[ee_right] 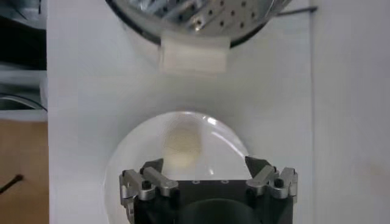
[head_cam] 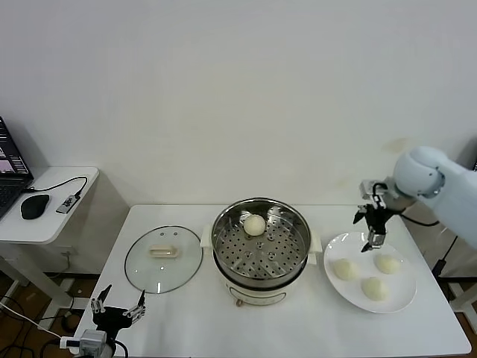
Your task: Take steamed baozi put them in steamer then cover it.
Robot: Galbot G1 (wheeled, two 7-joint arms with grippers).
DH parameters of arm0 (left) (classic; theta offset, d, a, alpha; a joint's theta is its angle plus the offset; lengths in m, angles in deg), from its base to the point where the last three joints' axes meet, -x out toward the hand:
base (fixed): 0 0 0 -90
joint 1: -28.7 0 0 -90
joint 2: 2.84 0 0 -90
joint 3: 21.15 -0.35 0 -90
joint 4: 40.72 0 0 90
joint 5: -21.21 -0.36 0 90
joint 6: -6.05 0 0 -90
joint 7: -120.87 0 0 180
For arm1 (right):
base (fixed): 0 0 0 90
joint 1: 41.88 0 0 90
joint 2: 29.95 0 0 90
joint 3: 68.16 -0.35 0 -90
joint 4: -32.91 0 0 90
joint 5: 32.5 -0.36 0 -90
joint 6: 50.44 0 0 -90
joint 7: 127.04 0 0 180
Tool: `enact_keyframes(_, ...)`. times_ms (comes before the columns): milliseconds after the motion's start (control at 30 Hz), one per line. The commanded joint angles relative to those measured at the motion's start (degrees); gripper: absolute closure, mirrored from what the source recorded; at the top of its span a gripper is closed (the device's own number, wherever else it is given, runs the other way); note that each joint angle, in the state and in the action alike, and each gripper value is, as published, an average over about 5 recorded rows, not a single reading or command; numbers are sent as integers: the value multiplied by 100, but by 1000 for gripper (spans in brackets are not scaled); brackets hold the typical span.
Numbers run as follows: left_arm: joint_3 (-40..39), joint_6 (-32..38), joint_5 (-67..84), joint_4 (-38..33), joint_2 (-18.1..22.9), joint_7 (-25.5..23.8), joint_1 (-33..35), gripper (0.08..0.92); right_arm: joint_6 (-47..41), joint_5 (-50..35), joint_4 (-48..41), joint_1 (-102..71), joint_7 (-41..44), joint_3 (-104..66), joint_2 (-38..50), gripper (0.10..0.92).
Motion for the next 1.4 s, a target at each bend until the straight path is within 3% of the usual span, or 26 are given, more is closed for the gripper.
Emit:
enact_keyframes(33,25,-13,-6,132,-15,-10,-75,177,198,604,-390,-956,-73,-533,-359,203)
enact_keyframes(867,34,-34,-77,174,-28,-93,-75,177,671,1097,-1139,-1725,-685,-1084,-931,203)
enact_keyframes(1400,2,-34,-108,231,-19,-121,-88,177,775,1325,-1448,-1734,-546,-1137,-1186,203)
